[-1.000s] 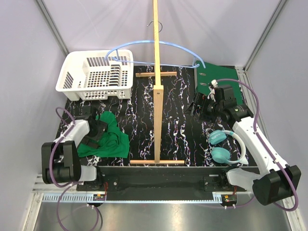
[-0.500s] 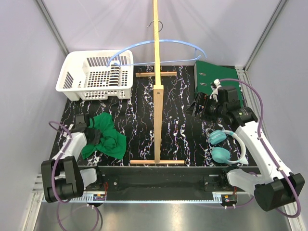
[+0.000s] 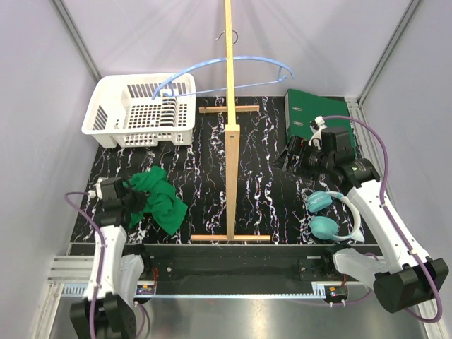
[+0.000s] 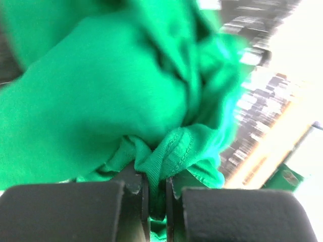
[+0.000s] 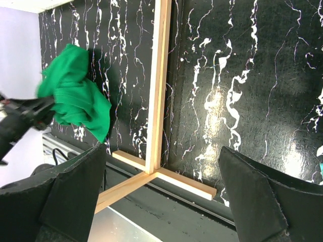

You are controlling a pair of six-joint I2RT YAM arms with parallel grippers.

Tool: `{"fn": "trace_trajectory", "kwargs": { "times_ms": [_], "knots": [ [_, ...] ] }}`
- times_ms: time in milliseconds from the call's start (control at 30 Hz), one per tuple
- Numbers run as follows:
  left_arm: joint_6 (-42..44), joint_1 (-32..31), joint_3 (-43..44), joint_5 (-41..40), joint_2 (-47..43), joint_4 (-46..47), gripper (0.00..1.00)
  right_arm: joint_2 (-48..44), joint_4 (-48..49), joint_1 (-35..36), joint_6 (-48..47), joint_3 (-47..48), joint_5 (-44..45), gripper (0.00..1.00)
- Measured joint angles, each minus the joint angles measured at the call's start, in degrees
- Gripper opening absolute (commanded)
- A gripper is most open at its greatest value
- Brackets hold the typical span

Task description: Remove the t-shirt from the hanger

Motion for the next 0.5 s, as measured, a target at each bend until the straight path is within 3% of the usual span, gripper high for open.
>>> {"fn": "trace_trajectory", "kwargs": {
  "times_ms": [200, 500],
  "knots": [
    [3.0, 0.0, 1.9, 5.3, -13.7, 0.5, 0.0, 0.0, 0.0, 0.0, 0.0, 0.0, -0.1, 1.0],
    [3.7, 0.0, 17.2, 12.2, -9.4, 8.5, 0.0, 0.0, 0.0, 0.0, 0.0, 0.0, -0.6, 1.0]
  ]
}}
